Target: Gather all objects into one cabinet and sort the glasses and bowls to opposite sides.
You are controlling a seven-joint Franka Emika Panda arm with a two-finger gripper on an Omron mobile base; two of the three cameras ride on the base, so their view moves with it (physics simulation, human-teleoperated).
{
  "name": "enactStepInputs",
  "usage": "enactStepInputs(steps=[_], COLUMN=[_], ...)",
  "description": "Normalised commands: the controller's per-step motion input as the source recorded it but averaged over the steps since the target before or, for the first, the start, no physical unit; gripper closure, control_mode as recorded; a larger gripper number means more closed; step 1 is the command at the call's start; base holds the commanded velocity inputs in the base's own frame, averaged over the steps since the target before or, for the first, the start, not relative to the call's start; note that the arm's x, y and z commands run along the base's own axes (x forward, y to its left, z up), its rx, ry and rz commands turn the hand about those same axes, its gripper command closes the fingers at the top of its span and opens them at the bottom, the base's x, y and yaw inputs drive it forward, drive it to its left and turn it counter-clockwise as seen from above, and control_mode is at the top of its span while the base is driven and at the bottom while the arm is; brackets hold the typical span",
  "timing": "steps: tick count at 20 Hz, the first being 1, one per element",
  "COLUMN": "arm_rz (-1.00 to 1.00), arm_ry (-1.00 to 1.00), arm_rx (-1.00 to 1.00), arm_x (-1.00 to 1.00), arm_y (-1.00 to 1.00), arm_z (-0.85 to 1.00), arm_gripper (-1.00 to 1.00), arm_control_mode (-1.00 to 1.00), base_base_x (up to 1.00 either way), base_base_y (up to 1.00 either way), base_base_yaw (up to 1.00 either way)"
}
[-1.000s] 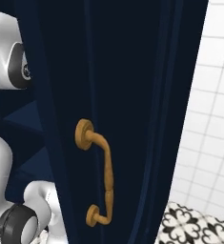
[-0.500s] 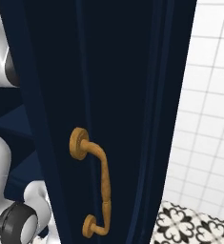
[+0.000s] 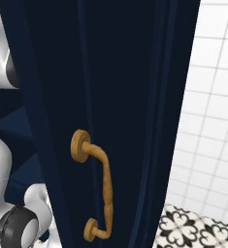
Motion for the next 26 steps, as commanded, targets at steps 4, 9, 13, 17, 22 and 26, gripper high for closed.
enactStepInputs(steps=[4, 9, 13, 17, 22, 26], arm_rz=[0.00, 0.03, 0.08, 0.30, 0.08, 0.00], arm_ry=[0.00, 0.00, -0.04, -0.51, -0.35, 0.00], arm_rx=[0.00, 0.03, 0.03, 0.00, -0.03, 0.00], arm_x=[-0.07, -0.30, -0.06, 0.04, -0.02, 0.00], arm_y=[0.00, 0.00, 0.00, -0.23, -0.02, 0.00], arm_z=[0.04, 0.56, 0.57, 0.01, -0.01, 0.00], arm_gripper=[1.00, 1.00, 1.00, 1.00, 1.00, 1.00], arm_control_mode=[-1.00, -1.00, -1.00, -1.00, -1.00, -1.00], base_base_x=[-0.06, 0.00, 0.00, 0.00, 0.00, 0.00], base_base_y=[0.01, 0.00, 0.00, 0.00, 0.00, 0.00], base_base_yaw=[0.00, 0.00, 0.00, 0.00, 0.00, 0.00])
